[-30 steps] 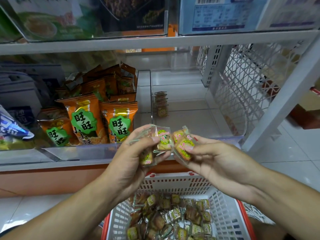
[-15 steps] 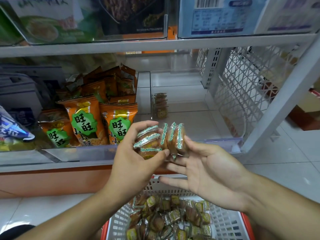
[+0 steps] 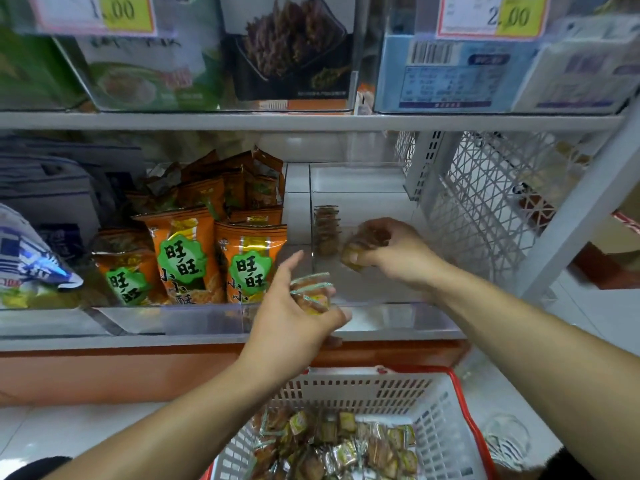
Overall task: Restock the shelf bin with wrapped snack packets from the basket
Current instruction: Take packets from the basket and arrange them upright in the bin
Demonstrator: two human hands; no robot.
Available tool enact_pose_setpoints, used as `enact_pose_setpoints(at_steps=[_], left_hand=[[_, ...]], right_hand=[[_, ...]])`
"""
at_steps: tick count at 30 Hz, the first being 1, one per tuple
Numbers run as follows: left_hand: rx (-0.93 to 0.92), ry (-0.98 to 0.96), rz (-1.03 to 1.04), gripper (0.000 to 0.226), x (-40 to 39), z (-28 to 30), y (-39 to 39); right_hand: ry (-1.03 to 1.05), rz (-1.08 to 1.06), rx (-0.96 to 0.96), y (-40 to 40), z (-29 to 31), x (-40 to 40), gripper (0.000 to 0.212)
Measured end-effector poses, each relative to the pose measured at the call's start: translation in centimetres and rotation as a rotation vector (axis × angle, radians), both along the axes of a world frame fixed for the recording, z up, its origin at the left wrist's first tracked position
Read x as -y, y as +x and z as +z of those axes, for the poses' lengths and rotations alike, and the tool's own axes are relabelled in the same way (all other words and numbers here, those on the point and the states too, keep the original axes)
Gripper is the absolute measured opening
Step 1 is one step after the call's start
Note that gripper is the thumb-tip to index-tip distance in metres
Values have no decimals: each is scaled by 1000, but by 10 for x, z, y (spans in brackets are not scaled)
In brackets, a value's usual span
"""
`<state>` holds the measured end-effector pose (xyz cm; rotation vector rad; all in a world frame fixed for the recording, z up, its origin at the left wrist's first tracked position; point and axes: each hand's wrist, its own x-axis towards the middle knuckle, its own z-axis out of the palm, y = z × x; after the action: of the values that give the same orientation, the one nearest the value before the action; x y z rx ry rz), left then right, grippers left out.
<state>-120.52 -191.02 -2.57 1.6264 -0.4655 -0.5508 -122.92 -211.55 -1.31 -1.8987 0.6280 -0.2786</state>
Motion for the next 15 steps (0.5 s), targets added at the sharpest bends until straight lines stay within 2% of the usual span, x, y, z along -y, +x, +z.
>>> enact_pose_setpoints(at_steps=[3,5,6,8,11,13,15], left_hand=[[-229,-43,-67,111,5,-5,-3],[-256,-26,-81,116,8,-9,-5],[-240,-9,-82,117,9,-10,-5],[-222,12,-81,115,8,-12,-3],[-242,14,-92,114,6,-13,-1],[-262,9,-100,114,6,-12,-1],[-276,4,-106,116,5,-12,-1]], right_hand=[[-363,175,-182,29,-24,8,35],[-569,256,-269,46,-37,7,35],[-608,271,-280,53,-41,6,32],[-507,222,-264,66,-45,3,38],[-340,29,-222,77,-52,4,50],[-233,-48,-262,81,-57,4,67],[-197,-76,-308,84,-62,3,73]])
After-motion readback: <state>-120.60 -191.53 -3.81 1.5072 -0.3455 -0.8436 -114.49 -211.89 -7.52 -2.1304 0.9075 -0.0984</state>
